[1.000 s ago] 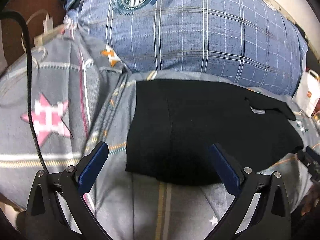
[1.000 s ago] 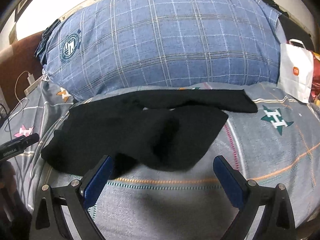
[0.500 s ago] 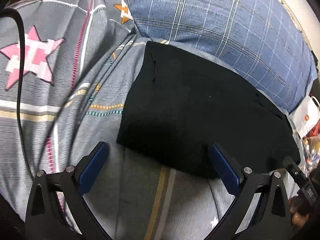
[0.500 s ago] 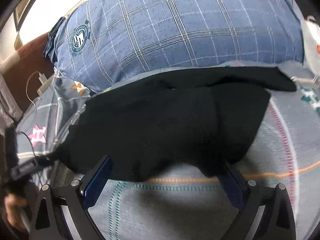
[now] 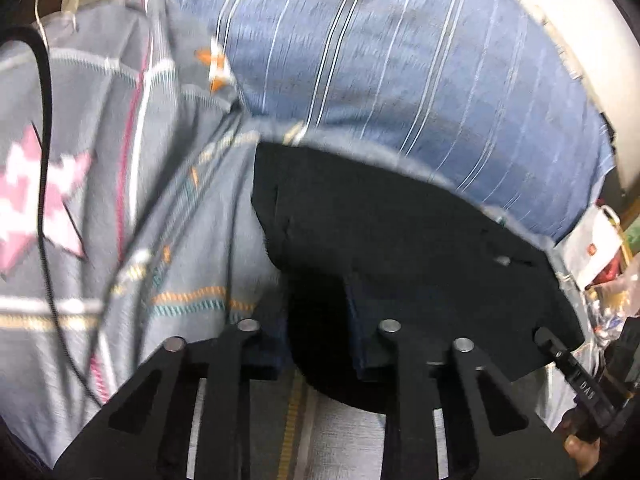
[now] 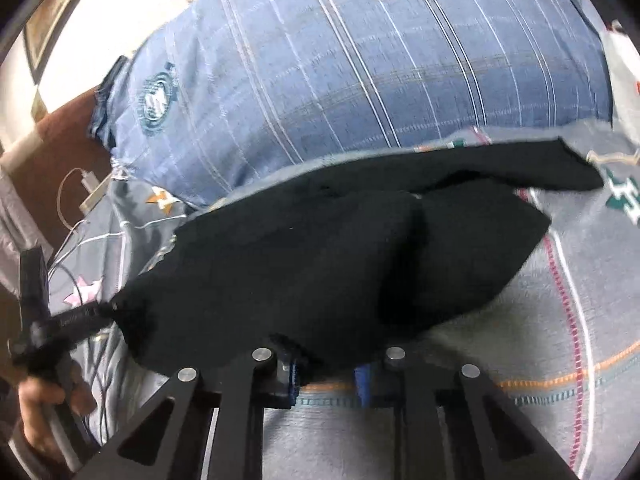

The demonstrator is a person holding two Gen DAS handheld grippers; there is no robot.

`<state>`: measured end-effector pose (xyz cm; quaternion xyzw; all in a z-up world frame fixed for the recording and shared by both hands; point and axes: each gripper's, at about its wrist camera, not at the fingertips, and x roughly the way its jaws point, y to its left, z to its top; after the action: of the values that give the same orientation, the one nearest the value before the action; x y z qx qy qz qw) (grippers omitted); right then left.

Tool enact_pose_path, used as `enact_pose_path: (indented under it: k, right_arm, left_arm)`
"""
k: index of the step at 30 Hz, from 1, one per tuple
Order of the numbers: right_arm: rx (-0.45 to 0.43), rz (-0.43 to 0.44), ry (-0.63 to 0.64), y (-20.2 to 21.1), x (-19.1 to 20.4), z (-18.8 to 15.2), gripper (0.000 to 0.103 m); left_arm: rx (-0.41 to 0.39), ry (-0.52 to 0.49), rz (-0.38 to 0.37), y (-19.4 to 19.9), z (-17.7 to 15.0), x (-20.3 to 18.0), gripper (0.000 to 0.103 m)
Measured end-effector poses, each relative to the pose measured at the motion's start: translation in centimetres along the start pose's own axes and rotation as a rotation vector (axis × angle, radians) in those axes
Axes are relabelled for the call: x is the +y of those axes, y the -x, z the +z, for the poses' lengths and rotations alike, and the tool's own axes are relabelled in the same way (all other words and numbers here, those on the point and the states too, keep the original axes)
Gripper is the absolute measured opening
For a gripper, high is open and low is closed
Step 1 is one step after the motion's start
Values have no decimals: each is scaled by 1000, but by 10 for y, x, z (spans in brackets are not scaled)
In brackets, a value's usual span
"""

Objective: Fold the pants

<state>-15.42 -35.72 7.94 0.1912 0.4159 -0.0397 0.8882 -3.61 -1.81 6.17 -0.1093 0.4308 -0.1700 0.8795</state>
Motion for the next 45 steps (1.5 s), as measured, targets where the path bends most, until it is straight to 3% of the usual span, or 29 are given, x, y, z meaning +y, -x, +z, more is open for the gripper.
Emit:
enact_pose_path:
  k: [4, 9, 12, 15, 16, 17, 18, 19, 20, 25, 28, 34, 38, 45]
  right_arm:
    - [-3, 69, 36, 23, 16, 0, 15]
    - [23, 77, 77, 30, 31, -16, 14]
    - [64, 30, 46, 20, 24, -25, 14]
    - [64, 50, 11, 24, 16, -29, 18]
    - [65, 47, 14, 24, 15, -30, 26]
    - [67, 35, 16, 23, 15, -30, 41]
    - [68, 28, 11, 23, 13, -31, 48]
    - [68, 28, -1, 22, 11, -32, 51]
    - [71, 36, -15, 21, 9, -32, 51]
    - [65, 37, -57, 26, -4, -33, 51]
    - [41, 12, -93, 38, -21, -29, 51]
    - [-40, -106, -218, 65, -71, -21, 51]
    - [-5, -156, -297, 42, -96, -12, 52]
    - [-61, -197, -237, -5, -100, 10, 50]
  left_arm:
    - [-48, -60, -29, 32, 9, -2, 13]
    - [-10, -113, 13, 38, -12, 7, 13]
    - [70, -45, 1, 21, -26, 20, 13]
    - [116, 21, -17, 12, -36, 27, 13]
    - [122, 19, -7, 11, -40, 26, 15]
    - [130, 12, 1, 8, -42, 24, 26]
    - [139, 8, 2, 5, -45, 22, 35]
    - [148, 18, 1, 3, -48, 20, 54]
    - [143, 37, -4, 2, -51, 19, 64]
    - [120, 74, -2, -10, -51, 13, 67]
    - [114, 115, -7, -19, -40, 8, 74]
    - [121, 187, -38, -33, -25, 1, 74]
    - [98, 131, -4, -35, -29, -6, 76]
    - [103, 152, -19, -40, -22, -4, 79]
